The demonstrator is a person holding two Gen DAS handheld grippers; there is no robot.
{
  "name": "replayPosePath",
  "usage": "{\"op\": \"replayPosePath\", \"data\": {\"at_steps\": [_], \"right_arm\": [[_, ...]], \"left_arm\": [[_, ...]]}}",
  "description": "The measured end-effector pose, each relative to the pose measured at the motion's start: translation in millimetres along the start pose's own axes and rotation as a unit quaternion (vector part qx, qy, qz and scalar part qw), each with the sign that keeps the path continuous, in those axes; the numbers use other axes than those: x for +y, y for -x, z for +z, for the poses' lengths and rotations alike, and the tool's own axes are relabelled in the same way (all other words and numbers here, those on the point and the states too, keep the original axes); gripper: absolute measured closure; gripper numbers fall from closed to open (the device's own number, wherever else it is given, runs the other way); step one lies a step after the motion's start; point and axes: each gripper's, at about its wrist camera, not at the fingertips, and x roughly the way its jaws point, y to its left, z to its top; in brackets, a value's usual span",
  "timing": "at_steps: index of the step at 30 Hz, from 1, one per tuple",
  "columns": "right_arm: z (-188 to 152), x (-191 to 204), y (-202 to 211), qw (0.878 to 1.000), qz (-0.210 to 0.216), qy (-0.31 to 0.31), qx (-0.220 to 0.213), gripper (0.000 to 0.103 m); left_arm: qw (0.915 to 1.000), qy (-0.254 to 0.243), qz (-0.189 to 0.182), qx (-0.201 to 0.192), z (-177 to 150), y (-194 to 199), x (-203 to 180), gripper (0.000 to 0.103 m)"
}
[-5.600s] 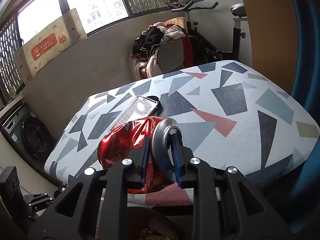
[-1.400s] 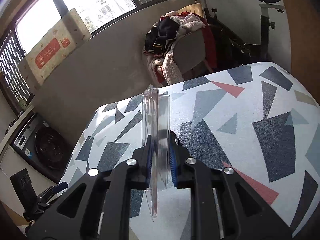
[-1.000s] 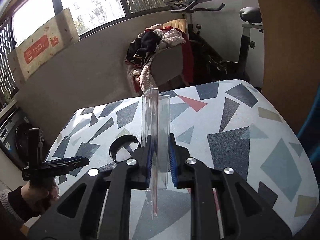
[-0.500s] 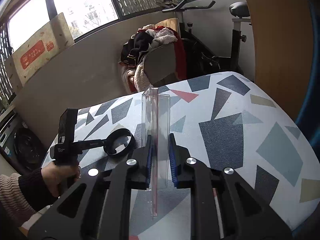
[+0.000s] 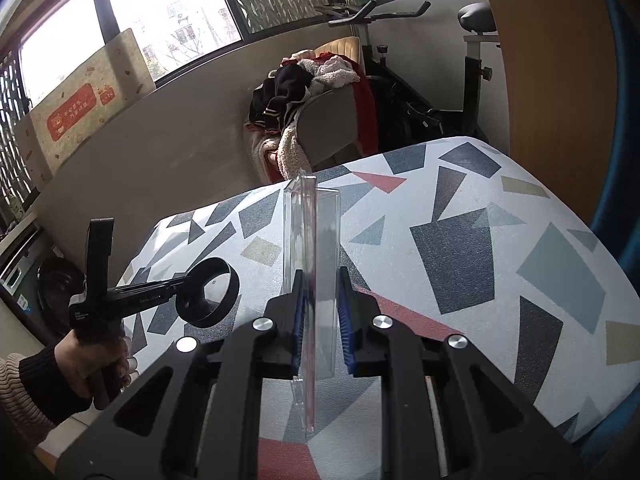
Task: Collect trash
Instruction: 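Grasp the black rubber ring with the left gripper while the right holds the package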
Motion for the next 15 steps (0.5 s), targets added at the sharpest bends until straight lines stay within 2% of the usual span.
{"op": "replayPosePath", "data": {"at_steps": [7,13,15], "right_arm": [[-16,23,21,1.0,0.008,0.008,0.0,0.084],[-29,39,37,1.0,0.015,0.012,0.002,0.084],[-33,43,41,1.0,0.017,0.016,0.003,0.084]], "left_arm": [[0.9988,-0.046,-0.003,-0.014,-49,68,-3,0.098],[0.9936,-0.11,0.009,-0.023,-105,116,-18,0.098],[0.9932,-0.114,0.002,-0.019,-125,127,-21,0.098]]}}
